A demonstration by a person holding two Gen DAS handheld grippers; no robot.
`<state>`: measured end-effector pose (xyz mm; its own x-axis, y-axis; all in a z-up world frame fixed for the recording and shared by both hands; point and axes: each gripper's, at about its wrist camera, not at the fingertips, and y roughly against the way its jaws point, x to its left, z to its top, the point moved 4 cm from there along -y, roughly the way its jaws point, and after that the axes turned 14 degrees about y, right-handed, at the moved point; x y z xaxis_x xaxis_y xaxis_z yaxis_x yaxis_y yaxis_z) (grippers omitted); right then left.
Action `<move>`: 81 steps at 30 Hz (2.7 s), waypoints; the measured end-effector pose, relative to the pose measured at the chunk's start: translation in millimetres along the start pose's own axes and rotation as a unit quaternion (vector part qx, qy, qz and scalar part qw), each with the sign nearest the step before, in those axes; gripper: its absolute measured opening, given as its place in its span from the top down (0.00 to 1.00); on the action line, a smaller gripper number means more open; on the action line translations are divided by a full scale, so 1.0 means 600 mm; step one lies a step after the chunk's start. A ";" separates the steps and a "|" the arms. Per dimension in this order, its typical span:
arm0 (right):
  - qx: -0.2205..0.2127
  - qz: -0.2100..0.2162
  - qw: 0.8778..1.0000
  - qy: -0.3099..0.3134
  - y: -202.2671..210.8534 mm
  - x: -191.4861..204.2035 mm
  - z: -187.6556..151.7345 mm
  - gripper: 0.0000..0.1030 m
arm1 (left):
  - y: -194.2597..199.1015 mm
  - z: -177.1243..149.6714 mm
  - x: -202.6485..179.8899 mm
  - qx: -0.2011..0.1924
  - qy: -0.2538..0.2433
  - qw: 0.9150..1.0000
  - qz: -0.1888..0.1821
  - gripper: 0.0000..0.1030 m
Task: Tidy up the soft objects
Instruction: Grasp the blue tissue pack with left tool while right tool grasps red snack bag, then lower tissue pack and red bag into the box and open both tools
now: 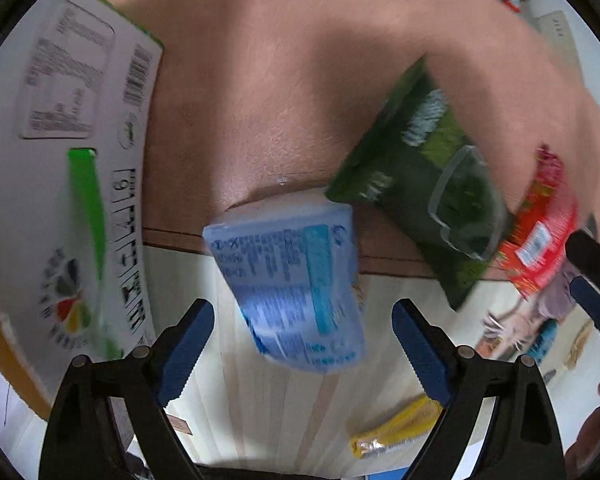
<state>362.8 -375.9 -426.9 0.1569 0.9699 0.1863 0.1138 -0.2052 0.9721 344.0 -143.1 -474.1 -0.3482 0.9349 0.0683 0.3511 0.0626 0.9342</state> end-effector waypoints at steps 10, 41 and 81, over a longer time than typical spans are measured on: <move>0.060 -0.028 0.997 -0.026 -0.094 -0.016 0.036 0.36 | -0.045 0.003 -0.005 0.008 0.001 1.000 0.010 0.51; -0.080 0.049 0.974 0.205 0.128 0.526 -0.264 0.55 | 0.324 -0.010 0.387 -0.235 -0.085 0.967 -0.042 0.64; -0.033 -0.075 0.977 0.199 -0.023 0.650 -0.271 0.00 | 0.260 0.100 0.557 -0.185 -0.067 0.978 -0.073 0.02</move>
<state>262.7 26.4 -344.2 -0.2525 0.9652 0.0686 0.0412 -0.0602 0.9973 334.5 199.9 -326.5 -0.2447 0.9646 -0.0983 -0.0407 0.0911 0.9950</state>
